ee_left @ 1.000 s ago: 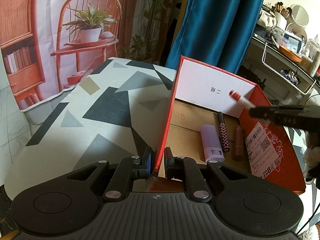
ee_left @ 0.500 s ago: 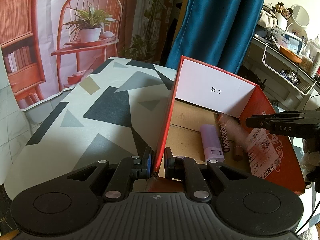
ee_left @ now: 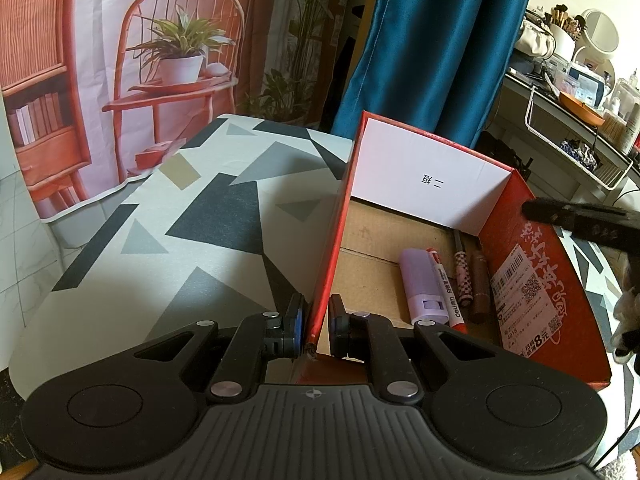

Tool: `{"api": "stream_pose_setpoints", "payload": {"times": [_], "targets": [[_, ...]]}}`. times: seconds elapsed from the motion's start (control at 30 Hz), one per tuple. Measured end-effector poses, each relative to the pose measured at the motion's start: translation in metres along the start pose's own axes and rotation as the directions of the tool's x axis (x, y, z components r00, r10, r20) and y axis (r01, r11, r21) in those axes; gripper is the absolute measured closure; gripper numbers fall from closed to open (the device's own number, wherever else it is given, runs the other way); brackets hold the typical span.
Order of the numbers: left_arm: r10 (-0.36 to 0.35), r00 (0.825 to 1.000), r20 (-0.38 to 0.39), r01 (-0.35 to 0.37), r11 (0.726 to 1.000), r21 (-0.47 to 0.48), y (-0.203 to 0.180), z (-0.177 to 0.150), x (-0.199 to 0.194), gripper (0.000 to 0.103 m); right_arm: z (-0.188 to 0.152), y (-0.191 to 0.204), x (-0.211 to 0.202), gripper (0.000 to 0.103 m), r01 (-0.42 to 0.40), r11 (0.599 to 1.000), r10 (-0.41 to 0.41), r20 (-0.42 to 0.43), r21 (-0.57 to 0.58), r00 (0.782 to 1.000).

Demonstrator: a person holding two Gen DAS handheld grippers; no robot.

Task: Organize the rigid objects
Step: 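Move the right gripper back to the clear plastic box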

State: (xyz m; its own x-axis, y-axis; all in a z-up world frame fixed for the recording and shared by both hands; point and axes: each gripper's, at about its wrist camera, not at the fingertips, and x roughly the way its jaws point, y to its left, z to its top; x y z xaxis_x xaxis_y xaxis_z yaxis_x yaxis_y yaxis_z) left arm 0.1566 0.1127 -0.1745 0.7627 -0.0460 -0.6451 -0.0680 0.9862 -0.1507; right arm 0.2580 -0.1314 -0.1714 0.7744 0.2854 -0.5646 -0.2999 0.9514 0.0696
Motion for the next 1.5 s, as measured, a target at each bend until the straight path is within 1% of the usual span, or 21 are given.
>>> {"api": "stream_pose_setpoints", "payload": {"times": [0.03,0.07,0.1,0.13,0.2,0.27,0.37,0.5,0.67,0.77,0.9,0.97,1.03,1.13,1.17,1.23,1.3,1.37,1.5], "targets": [[0.001,1.000,0.000,-0.001,1.000,0.001,0.000,0.000,0.000,0.090,0.000,-0.005,-0.004,0.066,0.004,1.000,-0.004,0.022,0.009,1.000],[0.001,1.000,0.000,-0.001,1.000,0.001,0.000,0.000,0.000,0.090,0.001,-0.010,-0.007,0.058,0.012,1.000,-0.013,0.038,0.017,0.999],[0.001,1.000,0.000,-0.001,1.000,0.001,0.000,0.000,0.000,0.090,0.001,-0.016,-0.011,0.046,0.017,1.000,-0.018,0.051,0.023,0.999],[0.001,1.000,0.000,-0.001,1.000,0.001,0.000,0.000,0.000,0.090,0.001,-0.022,-0.014,0.040,0.022,0.999,-0.024,0.067,0.032,0.997],[0.002,1.000,0.000,-0.002,1.000,0.002,0.000,0.000,0.000,0.090,0.000,-0.035,-0.020,0.016,0.041,0.998,-0.046,0.093,0.047,0.995],[0.002,1.000,0.000,-0.002,1.000,0.002,0.001,0.000,0.000,0.090,-0.001,-0.049,-0.025,0.005,0.089,0.994,-0.095,0.106,0.061,0.990],[0.003,1.000,0.001,-0.003,1.000,0.005,0.000,0.000,-0.001,0.090,-0.007,-0.071,-0.028,0.005,0.132,0.989,-0.139,0.102,0.072,0.985],[0.004,1.000,0.002,-0.004,1.000,0.006,0.000,0.000,-0.001,0.090,-0.023,-0.094,-0.027,0.005,0.188,0.982,-0.189,0.075,0.022,0.979],[0.011,1.000,0.005,-0.011,1.000,0.009,-0.002,0.000,-0.002,0.090,-0.052,-0.112,-0.016,0.006,0.224,0.974,-0.223,0.008,-0.022,0.975],[0.016,1.000,0.004,-0.016,1.000,0.011,-0.004,0.001,-0.002,0.090,-0.071,-0.119,-0.005,0.009,0.271,0.961,-0.273,-0.029,-0.055,0.962],[0.027,1.000,0.003,-0.027,1.000,0.016,-0.006,0.001,-0.003,0.090,-0.089,-0.132,0.011,0.021,0.280,0.960,-0.281,-0.084,-0.028,0.956],[0.033,0.999,0.001,-0.033,0.999,0.016,-0.007,0.002,-0.003,0.090,-0.094,-0.134,0.017,0.023,0.274,0.961,-0.275,-0.096,-0.029,0.957],[0.040,0.999,0.001,-0.041,0.999,0.019,-0.008,0.001,-0.003,0.090,-0.096,-0.137,0.022,0.027,0.267,0.963,-0.268,-0.102,-0.024,0.958],[0.049,0.999,-0.001,-0.049,0.999,0.022,-0.010,0.002,-0.003,0.089,-0.094,-0.140,0.031,0.035,0.258,0.966,-0.256,-0.112,-0.002,0.960],[0.050,0.999,-0.001,-0.050,0.999,0.022,-0.009,0.002,-0.003,0.089,-0.093,-0.141,0.034,0.039,0.255,0.967,-0.253,-0.118,0.003,0.960],[0.052,0.999,-0.002,-0.052,0.998,0.022,-0.009,0.002,-0.003,0.089,-0.093,-0.141,0.043,0.046,0.262,0.965,-0.260,-0.150,0.000,0.954],[0.053,0.999,-0.004,-0.053,0.998,0.024,-0.009,0.002,-0.003,0.089,-0.095,-0.140,0.047,0.048,0.274,0.962,-0.270,-0.168,-0.002,0.948],[0.052,0.999,-0.003,-0.052,0.998,0.023,-0.009,0.002,-0.003,0.089,-0.099,-0.140,0.046,0.048,0.285,0.958,-0.279,-0.167,0.016,0.946],[0.051,0.999,-0.003,-0.051,0.998,0.023,-0.009,0.002,-0.003,0.089,-0.105,-0.136,0.035,0.051,0.269,0.962,-0.259,-0.163,0.041,0.952]]}}
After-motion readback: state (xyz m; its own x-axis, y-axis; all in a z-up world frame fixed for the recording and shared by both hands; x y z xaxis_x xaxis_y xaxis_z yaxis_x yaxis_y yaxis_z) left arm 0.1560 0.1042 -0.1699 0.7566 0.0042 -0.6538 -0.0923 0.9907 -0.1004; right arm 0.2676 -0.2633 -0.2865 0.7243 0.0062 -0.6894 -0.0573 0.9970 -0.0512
